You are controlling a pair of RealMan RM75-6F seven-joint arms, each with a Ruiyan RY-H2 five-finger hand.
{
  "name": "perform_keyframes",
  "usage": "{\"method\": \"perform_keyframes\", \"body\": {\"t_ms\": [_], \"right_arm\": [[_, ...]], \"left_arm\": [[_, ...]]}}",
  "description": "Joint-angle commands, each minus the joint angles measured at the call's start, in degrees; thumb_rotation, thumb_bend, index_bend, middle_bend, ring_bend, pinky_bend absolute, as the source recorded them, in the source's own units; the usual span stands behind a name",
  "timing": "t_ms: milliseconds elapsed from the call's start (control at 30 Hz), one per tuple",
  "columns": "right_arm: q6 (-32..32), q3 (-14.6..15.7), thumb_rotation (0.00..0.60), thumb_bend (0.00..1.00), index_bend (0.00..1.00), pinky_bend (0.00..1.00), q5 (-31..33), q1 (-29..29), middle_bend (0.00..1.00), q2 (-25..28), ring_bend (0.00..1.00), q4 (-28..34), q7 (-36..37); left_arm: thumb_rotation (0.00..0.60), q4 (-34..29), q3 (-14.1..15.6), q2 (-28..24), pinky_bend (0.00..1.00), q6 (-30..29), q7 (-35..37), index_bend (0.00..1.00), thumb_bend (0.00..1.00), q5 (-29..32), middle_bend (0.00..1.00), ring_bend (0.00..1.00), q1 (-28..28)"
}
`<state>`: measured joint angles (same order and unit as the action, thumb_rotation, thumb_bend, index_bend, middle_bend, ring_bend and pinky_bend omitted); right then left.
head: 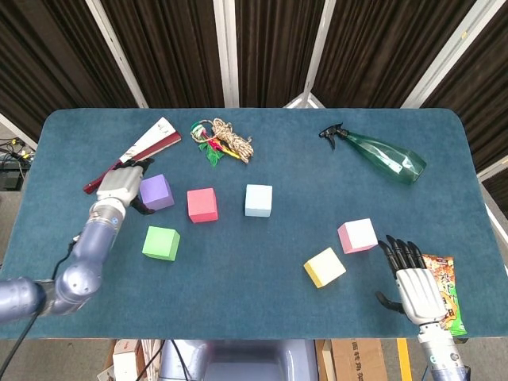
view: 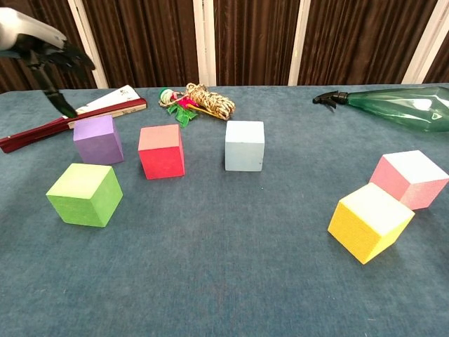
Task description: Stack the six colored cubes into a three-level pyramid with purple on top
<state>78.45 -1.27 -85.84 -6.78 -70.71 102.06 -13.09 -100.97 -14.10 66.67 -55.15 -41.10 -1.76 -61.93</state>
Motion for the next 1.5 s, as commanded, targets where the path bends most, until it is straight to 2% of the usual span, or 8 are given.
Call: {"method": "perform_keyframes", "body": {"t_ms": [33, 167, 600, 900, 1033, 1267, 1500], "right_arm": [[0.0, 0.0, 0.600, 0.25, 0.06, 0.05, 0.1, 0.0, 0.03, 0.1, 0.02, 0.0, 0.0], [0.0, 0.0, 0.600, 0.25, 0.06, 0.05, 0.4, -0.1, 0.03, 0.3, 0.02, 0.1, 0.2], [-0.5, 0.0, 0.600, 0.25, 0.06, 0.05, 1.5, -0.2, 0.03, 0.7, 0.02, 0.2, 0.7], [-0.5, 0.0, 0.600, 0.25, 0.06, 0.05, 1.9, -0.2, 0.03, 1.3, 0.02, 0.3, 1.3], [-0.4, 0.0, 0.600, 0.25, 0.06, 0.05, 1.9, -0.2, 0.03, 1.5, 0.02, 0.4, 1.7], [-0.5, -0.2, 0.600, 0.25, 0.06, 0.05, 2.4, -0.3, 0.03, 1.7, 0.02, 0.2, 2.3], [-0.5, -0.3, 0.600, 0.25, 0.06, 0.05, 2.5, -0.4, 0.03, 1.8, 0.02, 0.0, 2.8]], "left_arm": [[0.600, 1.5, 0.5, 2.6, 0.00, -0.9, -1.2, 0.09, 0.20, 1.0, 0.11, 0.00, -1.7], [0.600, 3.2, 0.8, 5.5, 0.00, -1.1, -1.6, 0.09, 0.20, 1.9, 0.12, 0.00, -2.9], [0.600, 9.2, 0.2, 14.8, 0.00, -4.2, -0.4, 0.13, 0.20, -1.7, 0.18, 0.00, -4.7], [0.600, 11.8, 0.1, 18.6, 0.00, -5.0, -1.2, 0.14, 0.20, -2.3, 0.19, 0.00, -5.0], [0.600, 13.1, 0.1, 20.2, 0.00, -5.1, -1.7, 0.15, 0.25, -2.5, 0.20, 0.00, -5.1], [0.600, 15.8, -0.2, 23.2, 0.00, -4.9, -2.1, 0.19, 0.26, -3.0, 0.21, 0.00, -5.1], [0.600, 18.7, -1.0, 26.0, 0.00, -4.9, -3.3, 0.16, 0.26, -2.1, 0.20, 0.00, -5.4]]}}
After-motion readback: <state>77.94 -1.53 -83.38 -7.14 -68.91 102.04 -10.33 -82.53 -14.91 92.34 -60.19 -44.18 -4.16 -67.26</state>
